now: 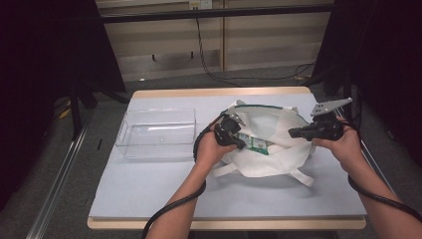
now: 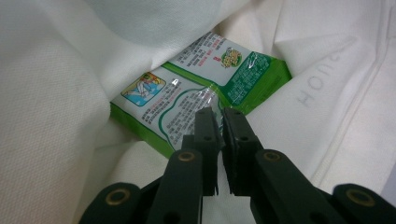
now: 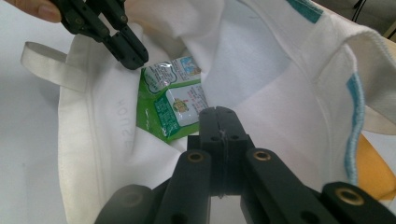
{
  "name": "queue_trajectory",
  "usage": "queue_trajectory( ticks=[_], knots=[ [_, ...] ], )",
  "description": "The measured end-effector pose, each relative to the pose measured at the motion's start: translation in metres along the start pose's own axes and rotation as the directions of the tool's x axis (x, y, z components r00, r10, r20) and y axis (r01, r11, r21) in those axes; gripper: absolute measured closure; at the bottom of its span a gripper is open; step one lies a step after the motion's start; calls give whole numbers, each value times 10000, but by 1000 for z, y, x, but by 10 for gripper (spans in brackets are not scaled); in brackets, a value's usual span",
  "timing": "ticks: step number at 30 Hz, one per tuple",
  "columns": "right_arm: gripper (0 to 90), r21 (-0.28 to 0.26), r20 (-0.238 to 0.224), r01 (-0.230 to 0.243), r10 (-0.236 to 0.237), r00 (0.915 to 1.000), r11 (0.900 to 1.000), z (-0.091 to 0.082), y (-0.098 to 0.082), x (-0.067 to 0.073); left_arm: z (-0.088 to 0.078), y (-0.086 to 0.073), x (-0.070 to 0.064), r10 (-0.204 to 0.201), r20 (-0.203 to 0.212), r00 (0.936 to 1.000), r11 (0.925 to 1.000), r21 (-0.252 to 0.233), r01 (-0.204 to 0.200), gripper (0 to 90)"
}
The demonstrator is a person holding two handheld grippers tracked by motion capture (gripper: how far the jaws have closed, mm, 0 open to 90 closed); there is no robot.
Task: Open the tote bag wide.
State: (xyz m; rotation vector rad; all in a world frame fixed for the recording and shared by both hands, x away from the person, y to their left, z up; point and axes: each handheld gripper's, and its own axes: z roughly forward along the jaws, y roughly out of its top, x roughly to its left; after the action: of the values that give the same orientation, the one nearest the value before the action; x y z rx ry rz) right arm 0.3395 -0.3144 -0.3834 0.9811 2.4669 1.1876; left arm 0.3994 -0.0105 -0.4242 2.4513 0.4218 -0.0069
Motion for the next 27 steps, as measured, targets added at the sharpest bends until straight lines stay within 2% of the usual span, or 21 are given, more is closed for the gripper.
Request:
queue_trajectory(
  ticks=[2,3,5,6,8,9,10,12,13,16,17,18,20,22,23,27],
  knots=[
    [900,11,-12,23,-23,10000,10000,1,0,0,1,-1,0,48,29,10000,10000,27,-48,850],
    [900,1,34,38,-38,10000,10000,1,0,0,3,-3,-1,-109,215,9997,9999,-89,111,850],
    [900,25,21,57,-57,10000,10000,2,0,0,4,-5,-1,-32,219,9998,10000,-53,33,850],
    [900,14,39,39,-39,10000,10000,2,0,0,4,-6,-1,112,299,9995,9997,201,-118,851],
    [900,-21,89,-14,14,10000,10000,3,0,0,6,-10,-1,58,281,9996,9999,116,-62,853],
    [900,-27,85,-1,1,10000,10000,3,0,-1,7,-12,-3,-212,367,9991,9998,-58,214,855],
    [900,-24,85,19,-19,10000,10000,3,1,-1,7,-12,-1,64,372,9993,9999,144,-69,861],
    [900,78,180,42,-43,9998,10000,5,1,-1,8,-15,-4,-166,414,9990,9998,-46,168,867],
    [900,111,189,3,-5,9998,9999,5,1,-2,7,-15,-3,13,435,9991,10000,68,-16,868],
    [900,102,246,-56,53,9997,9999,5,1,-4,7,-17,-5,-135,435,9990,9999,-56,137,876],
    [900,106,287,-58,55,9996,9999,5,0,-5,6,-17,-4,172,418,9990,9997,187,-180,880],
    [900,116,276,-93,90,9996,9999,5,0,-6,8,-19,-6,-87,460,9989,10000,-3,88,884],
    [900,134,332,-97,92,9994,9999,6,-1,-7,9,-21,-7,-146,495,9987,9999,11,146,893],
    [900,176,321,-106,100,9994,9998,6,-2,-8,8,-22,-6,13,524,9986,10000,65,-17,899],
    [900,178,367,-117,110,9993,9998,7,-2,-8,9,-23,-7,-146,572,9983,9999,-69,150,900],
    [900,159,426,-158,151,9990,9997,7,-4,-10,9,-25,-7,77,561,9984,9999,89,-82,900]
  ],
)
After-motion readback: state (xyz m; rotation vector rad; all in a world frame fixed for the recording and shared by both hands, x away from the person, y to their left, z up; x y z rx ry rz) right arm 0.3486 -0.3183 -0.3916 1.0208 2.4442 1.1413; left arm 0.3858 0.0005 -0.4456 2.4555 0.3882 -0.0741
